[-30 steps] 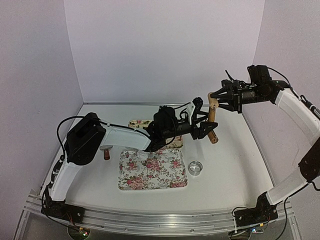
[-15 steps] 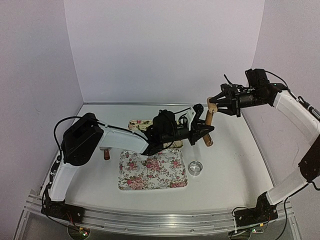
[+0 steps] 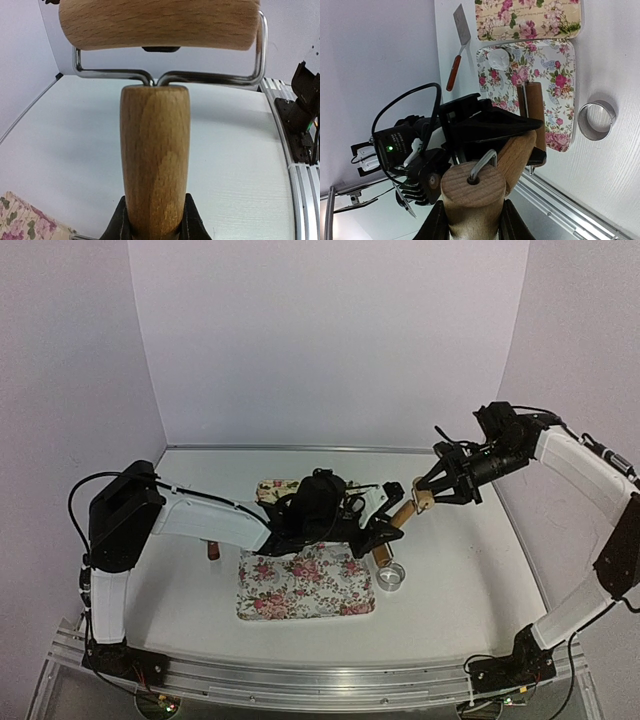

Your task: Roll out the dumpling wrappers from the dough

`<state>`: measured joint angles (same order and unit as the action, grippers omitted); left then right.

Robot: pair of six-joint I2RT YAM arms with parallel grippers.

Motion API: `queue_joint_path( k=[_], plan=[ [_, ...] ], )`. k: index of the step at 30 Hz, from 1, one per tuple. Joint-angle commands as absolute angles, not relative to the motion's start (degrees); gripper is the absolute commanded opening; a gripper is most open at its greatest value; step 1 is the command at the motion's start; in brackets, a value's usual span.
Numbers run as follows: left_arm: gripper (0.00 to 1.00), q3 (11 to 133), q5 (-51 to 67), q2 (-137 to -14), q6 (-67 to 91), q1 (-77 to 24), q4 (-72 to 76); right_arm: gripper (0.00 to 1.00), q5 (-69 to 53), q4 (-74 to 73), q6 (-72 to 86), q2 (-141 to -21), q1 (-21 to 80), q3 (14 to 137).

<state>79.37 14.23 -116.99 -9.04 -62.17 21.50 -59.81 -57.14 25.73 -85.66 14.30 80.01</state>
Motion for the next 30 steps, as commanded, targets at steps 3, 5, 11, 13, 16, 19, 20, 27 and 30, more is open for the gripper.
queue_joint_path(
  k=[3,5,11,13,16,19,20,27,30],
  plan=[
    [0.00,83.53,11.81,-111.76,-12.83,-60.27,10.79,0.24,-47.67,-61.26,22.65,-90.17,16.37,79.35],
    [0.00,85.67,11.83,-112.36,-13.70,-60.35,7.72,0.29,-46.72,-61.25,23.01,-91.28,17.56,79.00],
    [0.00,88.38,10.44,-113.37,-15.53,-61.02,4.38,0.40,-45.48,-60.80,22.96,-95.38,20.34,79.86],
    [0.00,88.84,10.09,-113.50,-15.53,-61.11,4.05,0.43,-45.66,-60.27,23.06,-96.87,21.27,80.39],
    [0.00,89.87,9.45,-113.97,-15.02,-61.17,3.43,0.45,-46.22,-59.54,23.06,-99.01,22.89,80.96],
    [0.00,90.41,9.21,-114.20,-15.04,-61.17,3.72,0.46,-46.60,-58.60,23.23,-100.51,23.93,81.22],
    [0.00,90.68,9.10,-114.43,-15.09,-61.17,3.64,0.46,-46.68,-58.38,23.30,-100.95,24.20,81.32],
    [0.00,91.89,8.76,-114.97,-15.17,-61.17,3.42,0.35,-47.05,-56.47,24.49,-102.63,24.81,81.51],
    [0.00,91.66,7.85,-114.87,-14.37,-61.17,3.45,0.13,-48.05,-55.36,24.99,-102.88,24.87,81.29]
  ],
)
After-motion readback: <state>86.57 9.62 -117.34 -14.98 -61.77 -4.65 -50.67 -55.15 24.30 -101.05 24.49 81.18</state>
